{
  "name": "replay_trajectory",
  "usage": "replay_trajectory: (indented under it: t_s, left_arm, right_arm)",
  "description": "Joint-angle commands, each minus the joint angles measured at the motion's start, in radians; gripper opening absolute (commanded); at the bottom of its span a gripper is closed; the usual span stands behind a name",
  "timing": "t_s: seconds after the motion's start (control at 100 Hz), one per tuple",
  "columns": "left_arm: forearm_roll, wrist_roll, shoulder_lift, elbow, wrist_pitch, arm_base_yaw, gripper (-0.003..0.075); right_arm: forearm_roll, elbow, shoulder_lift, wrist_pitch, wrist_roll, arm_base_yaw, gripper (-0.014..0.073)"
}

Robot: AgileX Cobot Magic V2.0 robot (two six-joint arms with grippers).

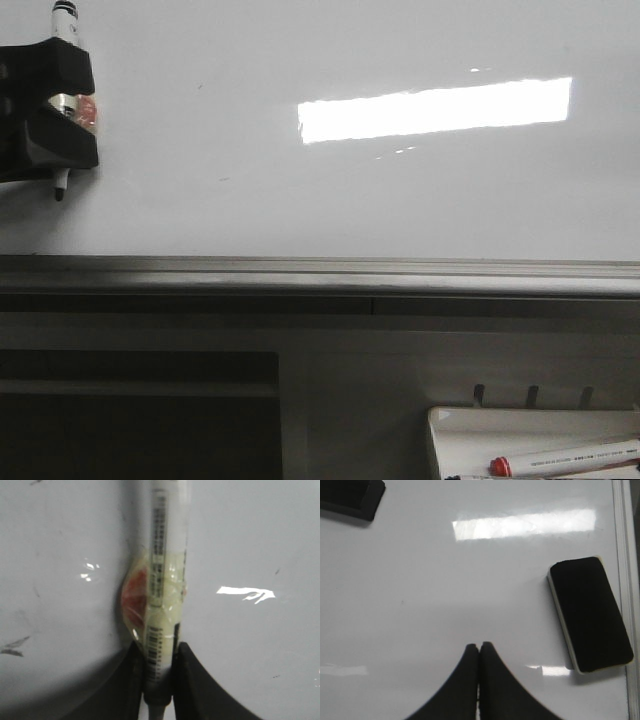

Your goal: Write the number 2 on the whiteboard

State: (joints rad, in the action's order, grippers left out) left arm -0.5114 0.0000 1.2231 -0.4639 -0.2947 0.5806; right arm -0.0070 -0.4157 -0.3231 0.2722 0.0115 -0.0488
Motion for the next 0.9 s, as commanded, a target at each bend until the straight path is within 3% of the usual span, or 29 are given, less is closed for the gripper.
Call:
replay_trajectory:
  t_s: [0.0,0.15,0.32,0.48,0.6,0.67,0.73,0.82,0.89]
  left_arm:
    - [0.01,0.0,-0.006,-0.025,-0.017,0.001,-0.002]
    - [0.13,0.0,-0.029,-0.025,0.0,0.001,-0.002]
    - [0.435,0.0,-0.102,-0.025,0.0,0.001,-0.002]
    - [0.747,0.0,-0.17,-0.025,0.013,0.001,-0.002]
    - [0.897,0.0,-0.2,-0.025,0.03,0.001,-0.002]
    - [0.963,0.0,-0.214,-0.025,0.03,0.001,-0.002]
    - [1.038,0.0,-0.224,-0.025,0.03,0.001,-0.002]
    - [1.217,0.0,-0.23,-0.021,0.033,0.001,-0.002]
    - [1.31,0.0,-0.23,-0.016,0.023,0.001,-0.002]
  right_arm:
    - [-0.01,-0.037,-0.016,-0.078,-0.011,-0.001,-0.006]
    - [0.007,-0.044,-0.016,-0.066,-0.011,-0.001,-0.006]
    - [0.095,-0.102,-0.058,0.018,-0.011,-0.05,-0.006]
    - [0.171,-0.154,-0.157,0.062,-0.011,-0.216,-0.006]
    - [0.171,-0.206,-0.249,0.133,-0.171,-0.404,-0.0041]
    - [0.171,-0.239,-0.307,0.159,-0.196,-0.51,0.004]
    - [0.171,-0.26,-0.356,0.14,-0.196,-0.596,0.0183]
    - [0.171,-0.268,-0.428,0.027,-0.196,-0.7,0.0429]
    - [0.169,-0.268,-0.475,-0.081,-0.196,-0.756,0.0533]
